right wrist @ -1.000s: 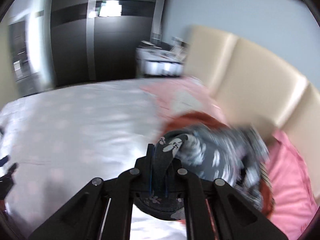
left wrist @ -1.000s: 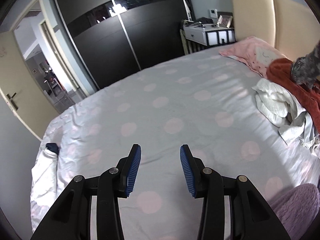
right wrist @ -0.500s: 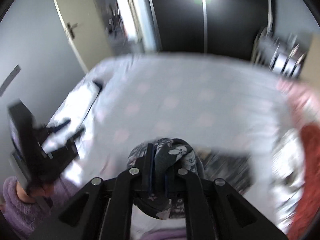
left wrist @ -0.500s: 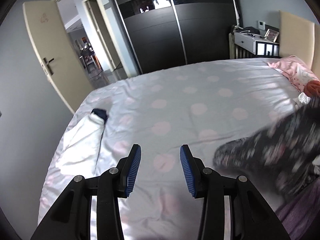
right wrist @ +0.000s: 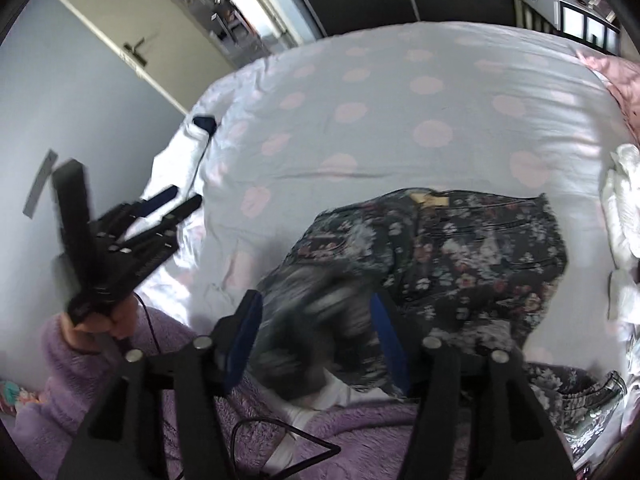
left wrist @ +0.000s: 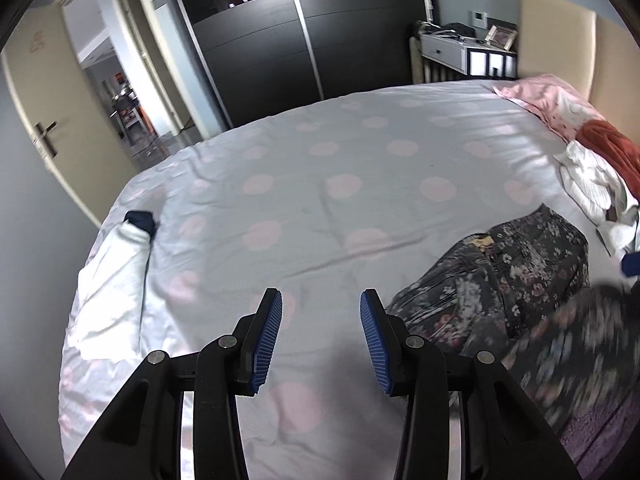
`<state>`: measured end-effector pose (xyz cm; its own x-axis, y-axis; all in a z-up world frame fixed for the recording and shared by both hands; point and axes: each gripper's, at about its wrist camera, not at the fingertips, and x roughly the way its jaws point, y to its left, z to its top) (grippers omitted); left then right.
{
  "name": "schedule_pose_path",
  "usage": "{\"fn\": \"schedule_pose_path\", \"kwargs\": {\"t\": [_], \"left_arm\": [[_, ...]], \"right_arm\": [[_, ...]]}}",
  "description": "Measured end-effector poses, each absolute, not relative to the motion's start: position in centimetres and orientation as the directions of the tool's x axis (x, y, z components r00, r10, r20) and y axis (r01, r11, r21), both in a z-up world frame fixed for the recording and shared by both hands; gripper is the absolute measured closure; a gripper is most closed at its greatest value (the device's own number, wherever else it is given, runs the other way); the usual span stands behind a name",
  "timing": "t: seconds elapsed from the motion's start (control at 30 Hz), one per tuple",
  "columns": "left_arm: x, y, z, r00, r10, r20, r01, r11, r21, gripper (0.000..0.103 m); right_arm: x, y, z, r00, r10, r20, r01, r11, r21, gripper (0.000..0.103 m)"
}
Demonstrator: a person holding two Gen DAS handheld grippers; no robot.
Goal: Fold clothes
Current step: 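Lift the floral jeans with the right gripper and carry them onto the open sheet, then lay the jeans down with the right gripper while the left gripper grasps the waistband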
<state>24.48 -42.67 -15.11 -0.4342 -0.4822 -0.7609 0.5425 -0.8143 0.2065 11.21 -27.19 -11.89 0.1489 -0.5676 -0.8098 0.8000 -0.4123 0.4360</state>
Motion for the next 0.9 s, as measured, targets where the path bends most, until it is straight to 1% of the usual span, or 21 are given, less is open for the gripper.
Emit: {"fn": "schedule_pose_path", "kwargs": {"t": [0.07,0.13,0.27,0.37,0.4,0.43,0.47,0.53,0.57,0.63,0.77,0.83,0.9], "left_arm": [[23.1,-42.4,-15.7,-0.441,-0.471,-0.764,0.517,-0.829,0.213,0.06],[21.5,-42.1,-16.4,-0.445,-0.454,-0.772,0.492,-0.844,0.214,0.06],[18.4,-41.7,-18.4,-0.455,-0.392,-0.8,0.435,-0.881,0.184,0.06],[16.4,-41.5,-20.5,-0.452,-0.351,-0.82,0.4,-0.901,0.166,0.06],[15.7,-41.6,-21.3,-0.45,-0.337,-0.827,0.392,-0.907,0.156,0.058],[15.2,-41.8,-22.0,-0.443,-0.329,-0.834,0.389,-0.909,0.152,0.053],[14.8,-42.1,-22.9,-0.427,-0.332,-0.841,0.394,-0.906,0.157,0.051],[14.6,-43.1,-24.8,-0.382,-0.345,-0.857,0.425,-0.889,0.169,0.05],[14.8,-43.6,-25.6,-0.361,-0.339,-0.869,0.44,-0.884,0.162,0.05],[15.4,-44.5,-27.1,-0.32,-0.311,-0.895,0.465,-0.874,0.138,0.048],[16.2,-46.1,-30.0,-0.253,-0.242,-0.937,0.515,-0.853,0.081,0.046],[15.9,-46.2,-31.2,-0.245,-0.192,-0.95,0.527,-0.849,0.036,0.045],[15.4,-45.9,-32.3,-0.224,-0.164,-0.961,0.532,-0.847,0.02,0.045]], "right_arm": [[9.7,-25.1,-11.8,0.151,-0.602,-0.784,0.778,-0.417,0.469,0.044],[7.8,-23.3,-12.3,0.099,-0.6,-0.794,0.751,-0.479,0.455,0.041],[3.5,-21.2,-15.9,-0.028,-0.534,-0.845,0.673,-0.635,0.379,0.041],[-0.3,-20.3,-19.5,-0.073,-0.482,-0.873,0.593,-0.725,0.35,0.041],[-1.2,-20.4,-20.5,-0.09,-0.468,-0.879,0.584,-0.74,0.334,0.041],[-2.1,-20.6,-21.4,-0.108,-0.453,-0.885,0.574,-0.755,0.317,0.041],[-3.0,-20.7,-22.3,-0.125,-0.438,-0.89,0.563,-0.77,0.3,0.041],[-4.8,-20.9,-24.2,-0.16,-0.407,-0.899,0.542,-0.798,0.265,0.041],[-5.5,-21.2,-25.0,-0.201,-0.386,-0.9,0.544,-0.808,0.225,0.041],[-6.5,-21.4,-26.8,-0.245,-0.381,-0.892,0.541,-0.817,0.2,0.041],[-8.7,-21.6,-31.2,-0.167,-0.391,-0.905,0.485,-0.832,0.269,0.041],[-9.0,-22.1,-31.8,-0.157,-0.387,-0.909,0.493,-0.828,0.267,0.041],[-9.3,-22.7,-32.4,-0.146,-0.383,-0.912,0.502,-0.823,0.265,0.041]]}}
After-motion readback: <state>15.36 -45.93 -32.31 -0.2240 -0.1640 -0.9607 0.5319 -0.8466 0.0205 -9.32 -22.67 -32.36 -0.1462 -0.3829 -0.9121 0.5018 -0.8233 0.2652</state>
